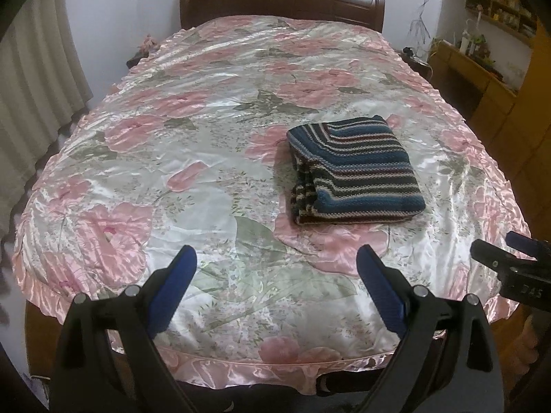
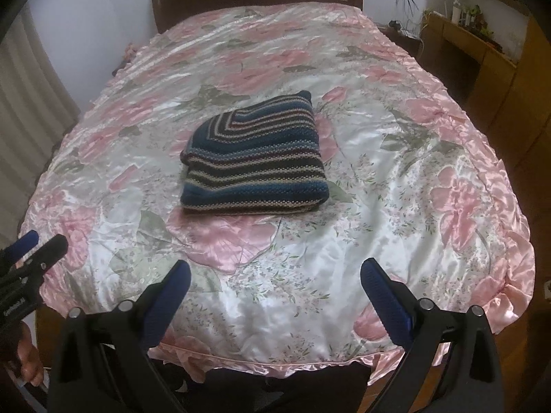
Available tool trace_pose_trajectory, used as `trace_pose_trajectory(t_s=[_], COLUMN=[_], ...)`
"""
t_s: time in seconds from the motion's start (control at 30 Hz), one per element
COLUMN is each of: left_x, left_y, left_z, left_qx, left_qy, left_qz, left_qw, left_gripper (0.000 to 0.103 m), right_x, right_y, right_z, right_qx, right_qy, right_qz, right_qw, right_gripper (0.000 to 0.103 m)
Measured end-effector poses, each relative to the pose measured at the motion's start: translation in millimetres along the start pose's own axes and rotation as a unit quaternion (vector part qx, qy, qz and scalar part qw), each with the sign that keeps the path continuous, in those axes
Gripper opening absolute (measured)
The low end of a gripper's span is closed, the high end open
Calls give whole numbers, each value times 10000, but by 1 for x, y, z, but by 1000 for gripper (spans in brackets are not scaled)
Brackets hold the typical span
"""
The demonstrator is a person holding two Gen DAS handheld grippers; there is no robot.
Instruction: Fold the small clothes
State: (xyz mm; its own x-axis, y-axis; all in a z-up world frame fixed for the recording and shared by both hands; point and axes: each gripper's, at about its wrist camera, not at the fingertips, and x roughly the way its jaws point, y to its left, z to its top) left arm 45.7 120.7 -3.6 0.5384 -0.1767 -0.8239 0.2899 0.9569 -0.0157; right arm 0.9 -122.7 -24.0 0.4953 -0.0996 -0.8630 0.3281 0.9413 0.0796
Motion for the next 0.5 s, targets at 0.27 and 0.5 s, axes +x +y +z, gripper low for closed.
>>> trace_pose_trajectory(t_s=[0.27,0.5], left_x=[2,6], left_y=[2,1], left_z=[2,0], left_qx=[-27,-9], left_qy=[11,72], left_qz=[59,93], left_qw=[10000,9999], left_gripper=[93,93], right_x=[2,7], right_y=[3,4], right_z=[0,-1], right_qx=[-97,-123], right_qy=[18,13], right_qz=[-114,-170], right_qw=[9999,9998], right_gripper=[99,99])
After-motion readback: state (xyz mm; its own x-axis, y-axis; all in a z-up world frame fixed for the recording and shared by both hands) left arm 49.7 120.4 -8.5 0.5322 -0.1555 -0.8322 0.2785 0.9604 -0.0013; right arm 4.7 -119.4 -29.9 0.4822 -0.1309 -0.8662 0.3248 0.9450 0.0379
